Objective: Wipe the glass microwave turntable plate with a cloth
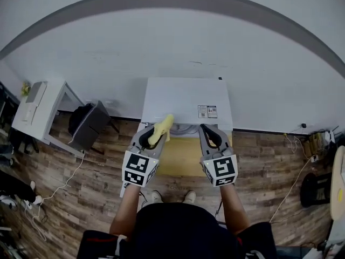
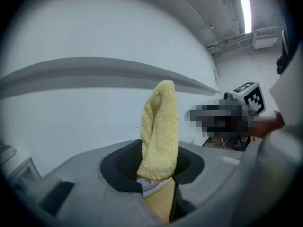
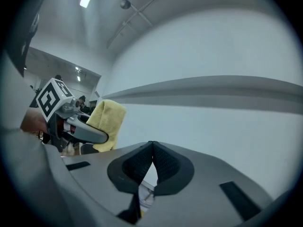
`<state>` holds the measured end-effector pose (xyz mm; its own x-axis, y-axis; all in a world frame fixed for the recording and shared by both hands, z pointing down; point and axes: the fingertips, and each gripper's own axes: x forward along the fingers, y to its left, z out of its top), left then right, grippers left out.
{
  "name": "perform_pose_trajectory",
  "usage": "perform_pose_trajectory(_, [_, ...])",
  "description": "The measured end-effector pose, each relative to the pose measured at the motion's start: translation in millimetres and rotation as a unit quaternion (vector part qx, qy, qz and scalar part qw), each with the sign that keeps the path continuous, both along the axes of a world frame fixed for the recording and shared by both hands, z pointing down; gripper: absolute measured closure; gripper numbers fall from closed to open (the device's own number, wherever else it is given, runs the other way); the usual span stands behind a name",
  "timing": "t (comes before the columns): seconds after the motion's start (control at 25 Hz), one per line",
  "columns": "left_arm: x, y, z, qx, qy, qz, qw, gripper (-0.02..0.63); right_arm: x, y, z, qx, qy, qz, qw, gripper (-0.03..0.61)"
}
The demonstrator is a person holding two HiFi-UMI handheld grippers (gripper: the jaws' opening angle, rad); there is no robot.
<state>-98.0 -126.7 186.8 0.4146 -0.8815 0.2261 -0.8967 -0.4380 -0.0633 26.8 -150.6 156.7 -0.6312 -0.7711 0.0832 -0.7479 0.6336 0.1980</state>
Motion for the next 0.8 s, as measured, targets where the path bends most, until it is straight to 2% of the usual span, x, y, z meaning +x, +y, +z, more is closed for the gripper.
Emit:
perform_pose_trajectory(0.12, [-4,5,-15,0.021,0.011,-0.008,0.9997,0.483,-2,7,-6,0.004,-0.005,-0.004,1.0,0.569])
perform_pose_trajectory(0.32, [-8,12,-35,0.055,0.009,-0.016,0.9983,0.483,-3,14,-14,0.009,-0.012,-0.005,1.0,0.569])
perform_pose_trajectory(0.8, [4,10,-48,0.07,0.012,-0.002,0.9975,0.483,-2,18,-11,0.008,-0.013,-0.001,1.0,0.568])
